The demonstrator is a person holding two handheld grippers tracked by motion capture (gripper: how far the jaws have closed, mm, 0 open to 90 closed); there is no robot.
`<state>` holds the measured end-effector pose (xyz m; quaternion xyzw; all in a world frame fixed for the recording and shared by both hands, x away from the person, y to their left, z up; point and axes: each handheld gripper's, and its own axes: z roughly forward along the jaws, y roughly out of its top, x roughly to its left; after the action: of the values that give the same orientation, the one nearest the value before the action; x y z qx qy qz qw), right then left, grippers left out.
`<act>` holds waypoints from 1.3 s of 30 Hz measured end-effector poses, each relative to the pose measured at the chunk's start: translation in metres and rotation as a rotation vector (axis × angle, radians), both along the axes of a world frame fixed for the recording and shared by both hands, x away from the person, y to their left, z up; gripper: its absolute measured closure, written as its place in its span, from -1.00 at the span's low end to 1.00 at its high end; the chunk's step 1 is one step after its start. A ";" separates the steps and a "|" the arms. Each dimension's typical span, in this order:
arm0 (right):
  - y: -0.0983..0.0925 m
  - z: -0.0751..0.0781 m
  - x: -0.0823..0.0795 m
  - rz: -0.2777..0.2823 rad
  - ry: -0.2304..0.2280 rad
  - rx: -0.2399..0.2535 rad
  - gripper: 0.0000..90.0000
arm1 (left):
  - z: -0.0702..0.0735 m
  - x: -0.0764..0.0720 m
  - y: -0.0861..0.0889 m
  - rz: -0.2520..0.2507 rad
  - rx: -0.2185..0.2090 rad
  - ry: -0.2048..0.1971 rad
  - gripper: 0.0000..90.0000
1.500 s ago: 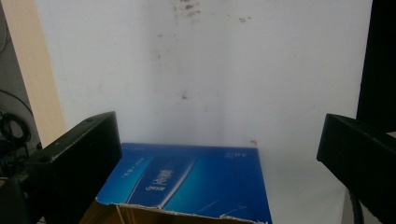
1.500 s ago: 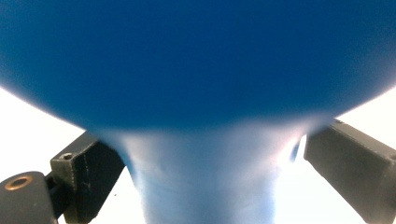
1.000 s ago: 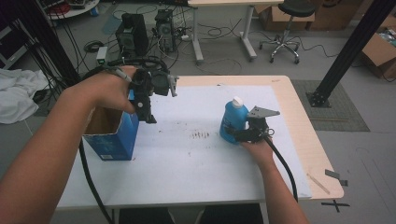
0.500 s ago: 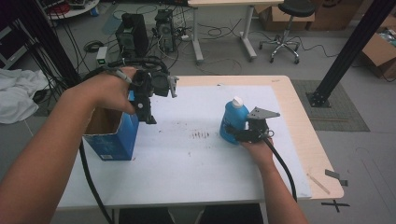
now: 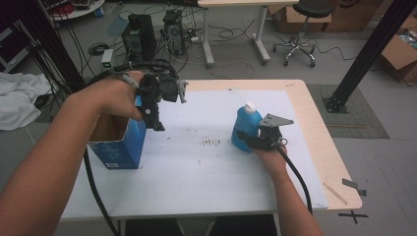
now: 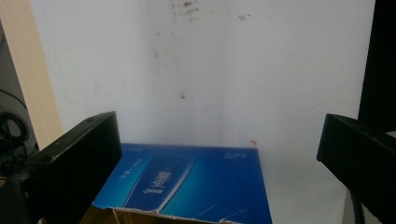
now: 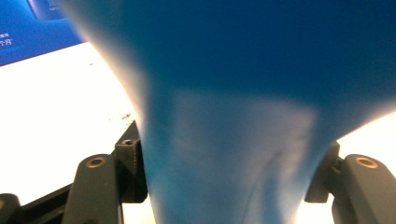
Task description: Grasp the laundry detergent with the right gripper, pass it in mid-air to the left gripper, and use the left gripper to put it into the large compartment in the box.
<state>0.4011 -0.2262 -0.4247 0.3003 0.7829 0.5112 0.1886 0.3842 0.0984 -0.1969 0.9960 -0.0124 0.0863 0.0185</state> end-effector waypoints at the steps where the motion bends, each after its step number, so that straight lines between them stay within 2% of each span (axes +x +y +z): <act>1: 0.000 0.000 0.000 0.004 -0.002 0.001 -0.11 | 0.000 0.000 0.000 0.000 0.000 0.000 -0.99; 2: 0.000 0.000 -0.001 0.017 -0.007 0.001 -0.06 | 0.000 0.000 0.000 0.000 0.001 0.000 -0.99; 7: 0.001 0.002 -0.001 0.015 -0.009 -0.012 -0.02 | 0.000 -0.001 -0.002 -0.004 0.001 0.002 -0.99; 13: 0.000 0.004 0.000 0.019 0.013 -0.015 0.01 | 0.001 -0.001 -0.004 -0.006 -0.001 0.002 -0.99; 16: 0.000 0.009 -0.002 0.028 0.001 -0.040 0.01 | 0.001 -0.002 -0.005 -0.009 0.000 0.002 -0.99; 18: 0.000 0.013 -0.004 0.036 -0.006 -0.038 0.02 | 0.002 -0.002 -0.006 -0.010 -0.001 0.004 -0.99; 20: -0.001 0.022 -0.007 0.069 -0.009 -0.025 0.02 | 0.002 -0.002 -0.007 -0.011 0.001 0.004 -0.99; 28: 0.008 0.054 -0.019 0.225 -0.012 -0.043 0.04 | 0.006 -0.005 -0.015 -0.020 -0.002 0.014 -0.99; 35: 0.030 0.068 -0.030 0.372 -0.007 -0.067 0.04 | 0.006 -0.011 -0.022 -0.032 0.016 0.022 -0.99; 39: 0.042 0.071 -0.036 0.432 -0.011 -0.061 0.04 | 0.004 -0.017 -0.028 -0.051 0.021 0.027 -0.99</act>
<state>0.3653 -0.1842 -0.3533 0.1167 0.8432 0.5173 0.0879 0.3668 0.0704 -0.1932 0.9966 -0.0384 0.0722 0.0105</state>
